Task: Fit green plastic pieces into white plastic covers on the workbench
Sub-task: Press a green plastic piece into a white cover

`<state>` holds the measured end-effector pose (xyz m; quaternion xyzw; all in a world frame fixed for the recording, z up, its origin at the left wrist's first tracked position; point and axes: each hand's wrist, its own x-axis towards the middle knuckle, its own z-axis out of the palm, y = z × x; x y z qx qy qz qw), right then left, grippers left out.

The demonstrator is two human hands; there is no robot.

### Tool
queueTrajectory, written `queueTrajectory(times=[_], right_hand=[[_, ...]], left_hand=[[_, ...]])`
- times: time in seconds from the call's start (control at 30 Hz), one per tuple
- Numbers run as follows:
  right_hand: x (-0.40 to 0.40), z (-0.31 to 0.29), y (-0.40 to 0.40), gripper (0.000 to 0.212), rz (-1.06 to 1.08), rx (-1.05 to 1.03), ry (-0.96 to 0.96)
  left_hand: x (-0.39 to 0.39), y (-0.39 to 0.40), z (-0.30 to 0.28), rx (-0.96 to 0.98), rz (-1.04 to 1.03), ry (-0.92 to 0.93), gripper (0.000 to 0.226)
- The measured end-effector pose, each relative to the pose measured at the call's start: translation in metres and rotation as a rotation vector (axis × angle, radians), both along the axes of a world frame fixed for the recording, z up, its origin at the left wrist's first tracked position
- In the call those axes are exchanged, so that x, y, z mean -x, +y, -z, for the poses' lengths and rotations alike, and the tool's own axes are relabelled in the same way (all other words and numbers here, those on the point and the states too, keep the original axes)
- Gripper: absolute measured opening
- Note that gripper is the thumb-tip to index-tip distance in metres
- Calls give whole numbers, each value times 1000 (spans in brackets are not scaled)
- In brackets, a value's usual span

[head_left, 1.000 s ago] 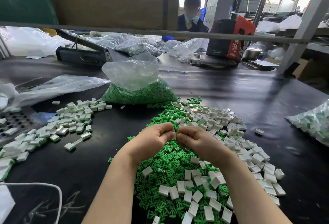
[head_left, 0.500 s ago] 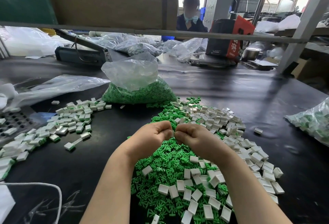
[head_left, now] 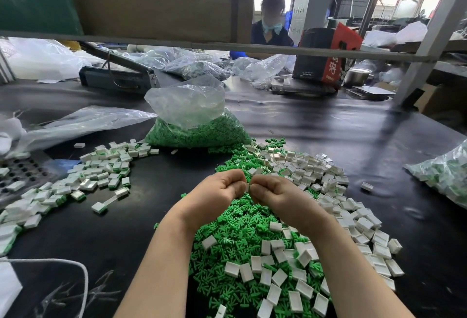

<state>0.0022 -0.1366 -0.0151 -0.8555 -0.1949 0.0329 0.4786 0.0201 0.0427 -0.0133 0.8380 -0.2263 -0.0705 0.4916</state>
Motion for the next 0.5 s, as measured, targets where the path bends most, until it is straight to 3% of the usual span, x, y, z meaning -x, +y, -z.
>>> queueTrajectory(times=[0.33,0.5], right_hand=[[-2,4,1,30,24,63,-28],[-2,2,4,30,-3,-22,14]], left_hand=[[-3,-2,6,4,-33,1,20],[-2,0,4,54,-32,18,18]])
